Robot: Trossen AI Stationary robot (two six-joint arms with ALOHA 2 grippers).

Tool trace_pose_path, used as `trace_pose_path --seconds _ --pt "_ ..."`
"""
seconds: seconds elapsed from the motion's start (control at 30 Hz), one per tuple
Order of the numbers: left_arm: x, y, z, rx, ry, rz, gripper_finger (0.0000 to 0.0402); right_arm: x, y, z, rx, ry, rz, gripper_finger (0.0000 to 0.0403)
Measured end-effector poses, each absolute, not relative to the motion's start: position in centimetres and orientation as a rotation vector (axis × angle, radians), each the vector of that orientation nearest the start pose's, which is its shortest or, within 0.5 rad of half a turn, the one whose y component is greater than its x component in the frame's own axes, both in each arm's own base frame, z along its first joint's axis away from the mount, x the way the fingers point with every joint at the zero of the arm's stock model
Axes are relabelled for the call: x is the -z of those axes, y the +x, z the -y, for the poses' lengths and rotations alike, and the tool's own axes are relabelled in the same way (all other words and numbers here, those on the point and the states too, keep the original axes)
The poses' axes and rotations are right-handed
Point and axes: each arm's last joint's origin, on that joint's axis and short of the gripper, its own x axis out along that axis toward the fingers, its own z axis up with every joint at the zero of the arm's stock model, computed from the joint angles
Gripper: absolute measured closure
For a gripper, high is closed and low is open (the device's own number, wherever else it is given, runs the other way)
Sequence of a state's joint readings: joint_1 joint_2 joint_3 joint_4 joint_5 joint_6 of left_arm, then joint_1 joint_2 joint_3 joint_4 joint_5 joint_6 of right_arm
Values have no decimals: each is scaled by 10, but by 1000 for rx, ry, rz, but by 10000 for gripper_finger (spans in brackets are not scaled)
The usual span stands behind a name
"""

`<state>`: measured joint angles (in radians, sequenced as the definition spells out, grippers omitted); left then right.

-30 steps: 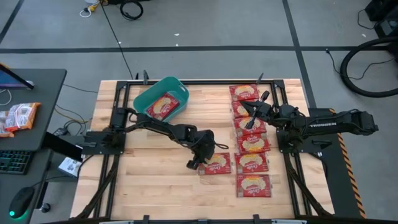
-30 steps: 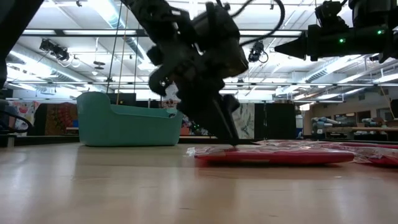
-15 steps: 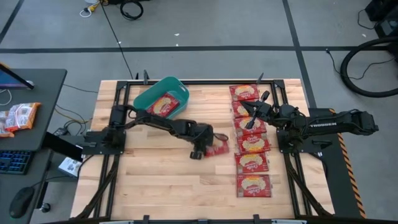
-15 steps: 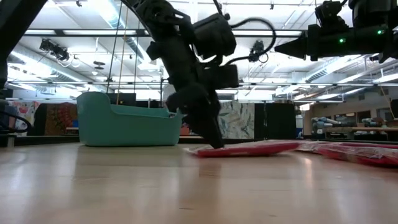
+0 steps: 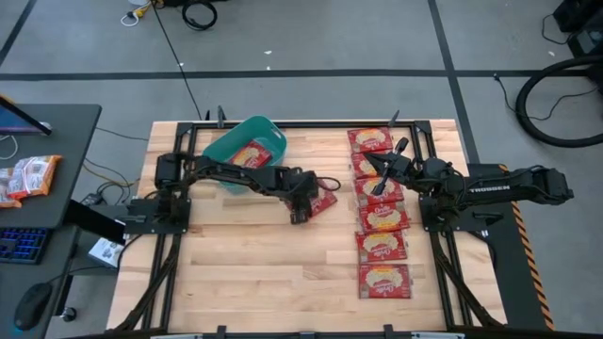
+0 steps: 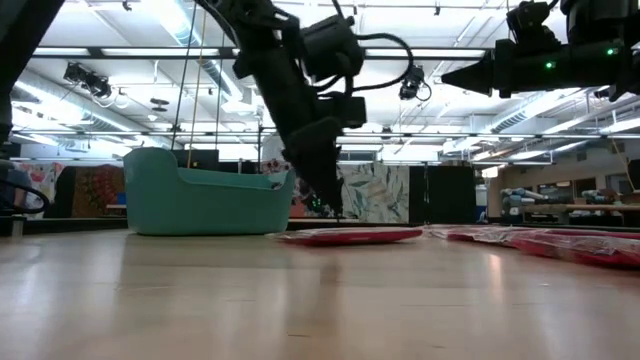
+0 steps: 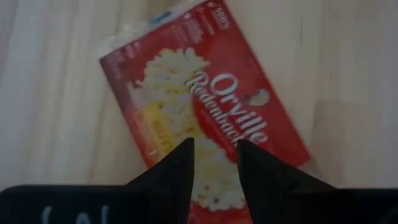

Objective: Sort popcorn bags into baskets
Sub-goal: Put the popcorn bag into the bin

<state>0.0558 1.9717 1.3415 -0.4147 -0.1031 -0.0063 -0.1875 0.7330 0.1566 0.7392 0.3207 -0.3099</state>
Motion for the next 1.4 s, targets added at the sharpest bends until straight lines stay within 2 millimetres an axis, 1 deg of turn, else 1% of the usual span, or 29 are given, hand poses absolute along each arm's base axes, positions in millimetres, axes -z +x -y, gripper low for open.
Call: trace_pose_path --seconds 0.07,0.23,0.33,0.47,0.57,0.63,0.83,0.93,1.03,1.1,1.2,1.3,1.4 --pt "-166 410 -18 -146 8 -1043 276 -212 151 38 529 -291 85 383" --pt "-183 436 3 -193 73 -997 275 -213 151 38 530 -289 93 383" --pt "-181 449 10 -217 89 -1030 275 -213 151 38 530 -289 93 383" --pt "-178 462 11 -234 64 -1041 274 -213 151 38 530 -290 90 383" --pt "-164 464 13 -239 61 -1087 261 -212 151 38 530 -290 87 383" --pt "-157 464 13 -250 49 -1112 242 -212 151 38 529 -291 83 383" --pt "-150 464 16 -282 28 -1133 164 -212 151 38 531 -291 83 383" --pt "-151 464 22 -315 107 -1119 136 -212 151 38 531 -291 83 383" --pt "-152 463 32 -339 210 -1110 128 -212 151 38 531 -291 84 383" --pt "-149 464 38 -353 266 -1103 128 -212 151 38 531 -291 84 383" --pt "-142 463 46 -345 298 -1119 127 -212 151 38 531 -290 84 383" --pt "-138 463 47 -344 299 -1132 127 -212 151 38 530 -290 84 383" --pt "-133 464 46 -378 317 -1131 127 -212 151 38 529 -290 84 383"
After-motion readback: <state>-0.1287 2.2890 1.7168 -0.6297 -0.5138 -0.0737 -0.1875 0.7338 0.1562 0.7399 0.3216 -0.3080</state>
